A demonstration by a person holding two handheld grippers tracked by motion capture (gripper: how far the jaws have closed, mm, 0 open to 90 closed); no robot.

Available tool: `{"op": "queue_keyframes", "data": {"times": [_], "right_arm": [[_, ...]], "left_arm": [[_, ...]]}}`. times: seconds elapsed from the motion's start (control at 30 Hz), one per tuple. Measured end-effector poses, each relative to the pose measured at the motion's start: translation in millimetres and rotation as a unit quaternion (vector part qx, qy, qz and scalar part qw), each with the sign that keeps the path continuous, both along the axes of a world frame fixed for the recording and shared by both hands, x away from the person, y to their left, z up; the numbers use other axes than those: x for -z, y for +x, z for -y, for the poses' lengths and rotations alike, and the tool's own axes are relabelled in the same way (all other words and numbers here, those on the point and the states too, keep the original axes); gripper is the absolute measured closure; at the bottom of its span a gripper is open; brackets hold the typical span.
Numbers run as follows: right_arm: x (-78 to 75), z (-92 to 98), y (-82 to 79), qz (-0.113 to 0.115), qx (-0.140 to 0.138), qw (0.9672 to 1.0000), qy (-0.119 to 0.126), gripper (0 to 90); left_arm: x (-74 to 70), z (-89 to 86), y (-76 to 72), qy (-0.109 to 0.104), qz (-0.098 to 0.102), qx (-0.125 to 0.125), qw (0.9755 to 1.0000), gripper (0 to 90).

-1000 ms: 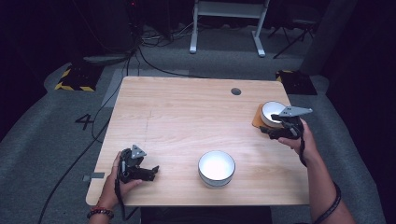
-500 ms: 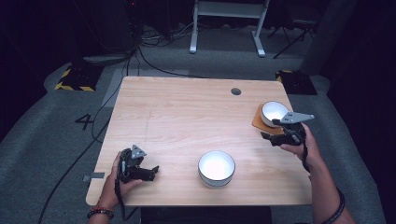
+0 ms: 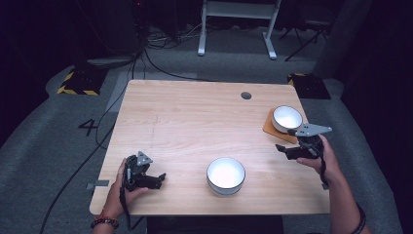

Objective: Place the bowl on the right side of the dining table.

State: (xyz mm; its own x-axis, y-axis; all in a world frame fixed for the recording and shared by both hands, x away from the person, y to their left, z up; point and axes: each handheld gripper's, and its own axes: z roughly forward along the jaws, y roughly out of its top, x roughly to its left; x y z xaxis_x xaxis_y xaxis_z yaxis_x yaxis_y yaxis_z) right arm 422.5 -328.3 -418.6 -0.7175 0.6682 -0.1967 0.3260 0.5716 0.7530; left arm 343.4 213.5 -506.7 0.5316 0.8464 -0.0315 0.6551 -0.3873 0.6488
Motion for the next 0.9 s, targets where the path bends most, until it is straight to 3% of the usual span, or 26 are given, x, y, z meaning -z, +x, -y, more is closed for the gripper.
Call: {"op": "queue_keyframes", "data": {"times": [0.33, 0.9], "right_arm": [[3.4, 0.9, -10.9, -0.001, -0.009, 0.9999, -0.01, 22.3], [21.6, 9.4, -23.5, -0.018, 0.003, 0.9995, -0.027, 21.8]], "left_arm": [[0.0, 0.0, 0.0, 0.0, 0.0, 0.0, 1.0, 0.4], [0.0, 0.0, 0.0, 0.0, 0.0, 0.0, 1.0, 0.4]]}}
